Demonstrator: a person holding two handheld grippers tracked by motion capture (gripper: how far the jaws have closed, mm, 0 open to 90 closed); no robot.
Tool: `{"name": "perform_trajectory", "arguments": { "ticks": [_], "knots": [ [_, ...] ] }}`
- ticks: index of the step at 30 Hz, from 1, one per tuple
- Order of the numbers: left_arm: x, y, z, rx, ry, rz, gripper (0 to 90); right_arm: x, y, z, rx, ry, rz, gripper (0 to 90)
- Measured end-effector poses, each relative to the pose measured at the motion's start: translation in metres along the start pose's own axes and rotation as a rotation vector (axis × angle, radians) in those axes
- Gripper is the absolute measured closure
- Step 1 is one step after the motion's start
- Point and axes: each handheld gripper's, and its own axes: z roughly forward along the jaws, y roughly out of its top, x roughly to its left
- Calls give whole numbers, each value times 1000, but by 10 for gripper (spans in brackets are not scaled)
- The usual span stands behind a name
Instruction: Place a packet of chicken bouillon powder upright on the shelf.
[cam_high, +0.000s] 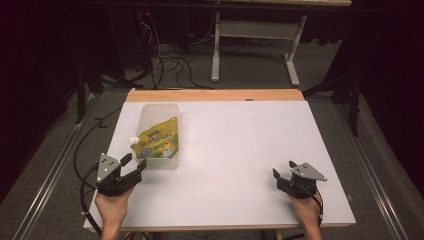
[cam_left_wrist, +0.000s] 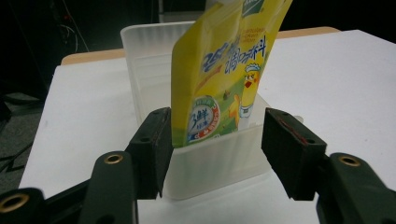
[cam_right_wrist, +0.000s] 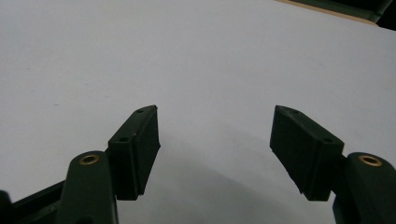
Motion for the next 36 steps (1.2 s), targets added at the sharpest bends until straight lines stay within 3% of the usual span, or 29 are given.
{"name": "perform_trajectory", "arguments": {
  "ticks": [4,27,33,36],
  "knots": [
    [-2,-3,-3,1,-4,-19,432,0,0,0,2,1,0,333],
    [-27,-9,-6,15,-72,11,386,1,0,1,9,-1,-11,336],
    [-31,-9,-8,13,-84,1,366,0,0,1,11,-4,-9,336],
    [-35,-9,-7,13,-69,8,371,1,0,1,10,-3,-9,337]
  ]
}}
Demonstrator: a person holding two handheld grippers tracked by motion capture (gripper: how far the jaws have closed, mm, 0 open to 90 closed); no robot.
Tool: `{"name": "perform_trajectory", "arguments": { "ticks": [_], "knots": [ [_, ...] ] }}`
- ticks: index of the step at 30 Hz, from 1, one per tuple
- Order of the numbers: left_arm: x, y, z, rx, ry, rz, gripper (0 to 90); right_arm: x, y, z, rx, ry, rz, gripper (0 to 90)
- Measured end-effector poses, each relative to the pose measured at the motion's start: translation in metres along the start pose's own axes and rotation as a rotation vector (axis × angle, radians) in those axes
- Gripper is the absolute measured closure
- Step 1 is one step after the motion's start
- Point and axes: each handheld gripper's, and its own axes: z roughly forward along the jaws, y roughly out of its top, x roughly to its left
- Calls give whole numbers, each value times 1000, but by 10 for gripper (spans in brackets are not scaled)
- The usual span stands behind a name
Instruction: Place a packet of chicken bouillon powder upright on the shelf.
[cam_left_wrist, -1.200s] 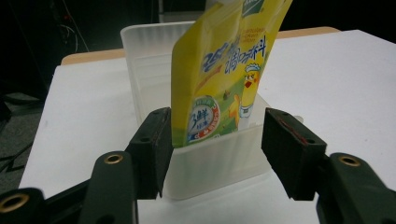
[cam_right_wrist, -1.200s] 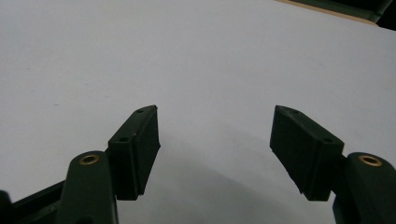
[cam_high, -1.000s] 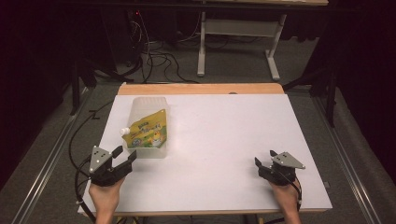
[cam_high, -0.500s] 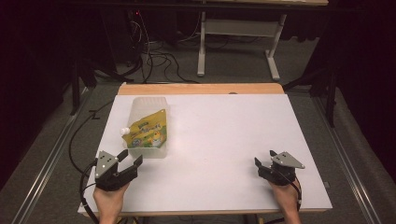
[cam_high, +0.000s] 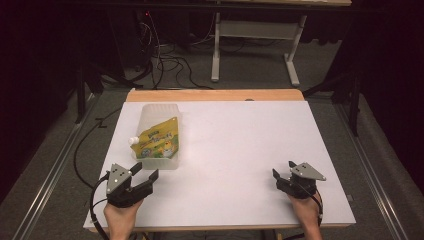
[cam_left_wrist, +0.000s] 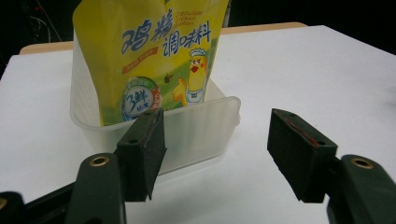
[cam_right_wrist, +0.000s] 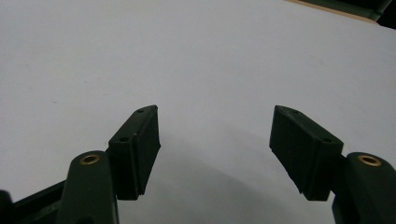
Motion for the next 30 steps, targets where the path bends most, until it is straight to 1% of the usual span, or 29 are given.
{"name": "perform_trajectory", "arguments": {
  "ticks": [1,7,10,12,14,15,19,26,27,29,30],
  "knots": [
    [-2,0,1,-1,1,4,372,0,0,0,0,2,-2,337],
    [-7,-1,3,13,-35,16,366,0,0,0,2,2,-1,337],
    [-10,-2,2,7,-52,24,369,0,0,0,5,1,-3,337],
    [-13,-2,2,4,-47,33,358,0,0,0,5,1,-4,336],
    [-18,-2,3,1,-41,58,348,0,0,0,5,1,-3,336],
    [-21,-2,4,2,-48,63,344,0,0,0,5,2,-4,336],
    [-26,-2,9,11,-68,60,333,0,0,0,3,3,2,337],
    [-33,0,13,3,-88,63,310,0,0,0,-1,3,-3,336],
    [-34,0,13,2,-88,66,308,0,0,0,-1,3,-4,336],
    [-38,0,15,7,-77,88,304,0,0,0,-1,4,-9,336],
    [-39,0,15,10,-78,91,303,0,0,0,-1,3,-9,336]
  ]
}}
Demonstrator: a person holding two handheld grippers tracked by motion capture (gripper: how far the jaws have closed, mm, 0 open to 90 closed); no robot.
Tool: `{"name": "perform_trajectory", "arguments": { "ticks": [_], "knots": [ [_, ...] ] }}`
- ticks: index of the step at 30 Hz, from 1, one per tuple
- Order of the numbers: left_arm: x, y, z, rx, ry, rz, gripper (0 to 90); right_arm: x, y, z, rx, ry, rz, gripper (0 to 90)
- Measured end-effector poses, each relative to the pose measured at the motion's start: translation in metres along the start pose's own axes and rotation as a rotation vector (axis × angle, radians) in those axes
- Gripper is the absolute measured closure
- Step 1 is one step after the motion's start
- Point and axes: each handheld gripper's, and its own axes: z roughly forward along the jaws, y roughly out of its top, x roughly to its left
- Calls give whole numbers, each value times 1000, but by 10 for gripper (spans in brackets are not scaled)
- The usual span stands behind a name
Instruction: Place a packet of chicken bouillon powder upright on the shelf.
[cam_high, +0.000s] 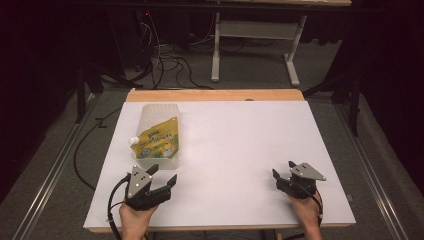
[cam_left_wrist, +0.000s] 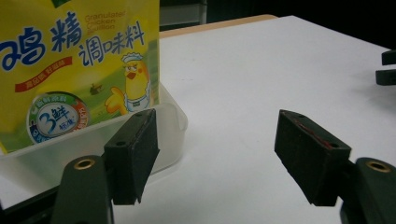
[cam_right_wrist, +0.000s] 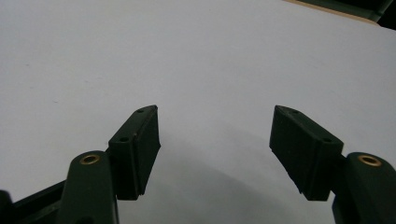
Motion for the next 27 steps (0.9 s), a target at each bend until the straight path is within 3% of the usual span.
{"name": "perform_trajectory", "arguments": {
  "ticks": [9,27],
  "knots": [
    [-9,5,8,8,-31,21,296,0,0,0,3,-1,5,336],
    [-18,10,30,23,-78,1,289,1,0,0,7,-3,2,337]
  ]
}}
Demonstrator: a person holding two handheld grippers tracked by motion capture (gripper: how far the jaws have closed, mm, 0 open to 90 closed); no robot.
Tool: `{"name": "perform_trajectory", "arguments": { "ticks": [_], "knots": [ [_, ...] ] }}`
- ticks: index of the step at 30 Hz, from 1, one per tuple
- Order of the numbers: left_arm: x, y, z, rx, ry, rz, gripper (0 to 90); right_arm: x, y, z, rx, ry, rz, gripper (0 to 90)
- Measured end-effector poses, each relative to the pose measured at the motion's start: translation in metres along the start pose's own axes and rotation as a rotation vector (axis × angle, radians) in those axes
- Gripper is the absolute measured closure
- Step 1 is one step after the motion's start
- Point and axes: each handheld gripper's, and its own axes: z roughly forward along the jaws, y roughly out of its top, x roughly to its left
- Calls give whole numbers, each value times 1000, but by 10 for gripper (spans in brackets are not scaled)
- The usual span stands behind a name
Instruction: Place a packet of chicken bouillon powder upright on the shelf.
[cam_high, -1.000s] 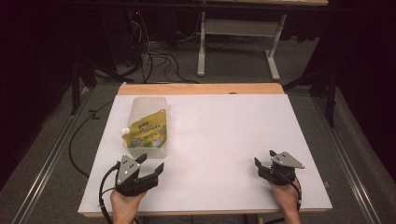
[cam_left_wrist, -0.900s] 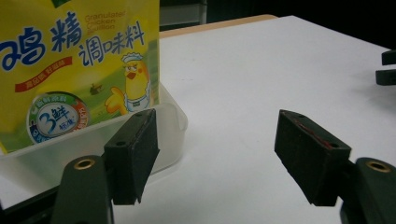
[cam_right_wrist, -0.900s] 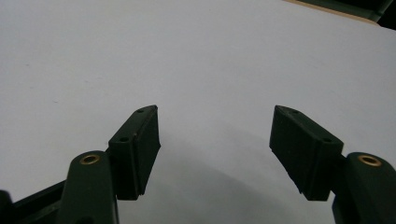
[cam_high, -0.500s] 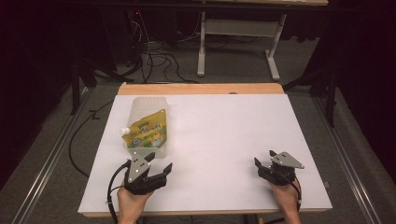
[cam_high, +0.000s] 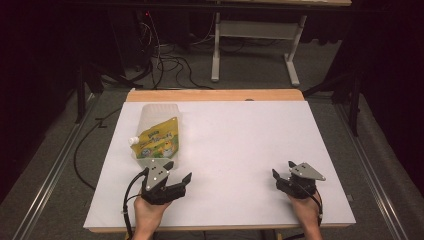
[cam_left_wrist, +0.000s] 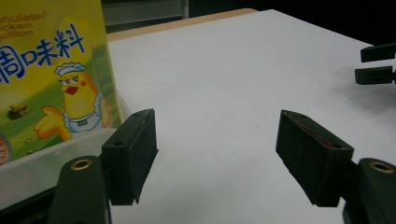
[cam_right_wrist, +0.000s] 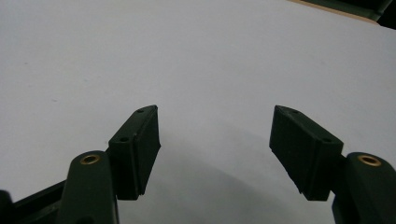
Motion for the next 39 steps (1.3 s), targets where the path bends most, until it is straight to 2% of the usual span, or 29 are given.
{"name": "perform_trajectory", "arguments": {
  "ticks": [4,13,16,19,25,35,39],
  "knots": [
    [-2,3,3,-2,-18,-15,269,0,0,0,2,1,3,337],
    [-6,8,14,29,-39,-3,258,0,0,0,0,0,0,337],
    [-7,10,17,32,-24,4,245,0,0,0,0,1,0,337],
    [-7,11,19,30,-22,-9,230,0,0,0,0,1,2,337],
    [-7,10,28,56,-36,-9,223,0,0,0,-4,1,0,337],
    [-10,9,43,69,-51,1,221,0,0,0,-4,3,-2,337],
    [-10,9,48,75,-69,-9,222,0,0,0,-4,1,1,337]
  ]
}}
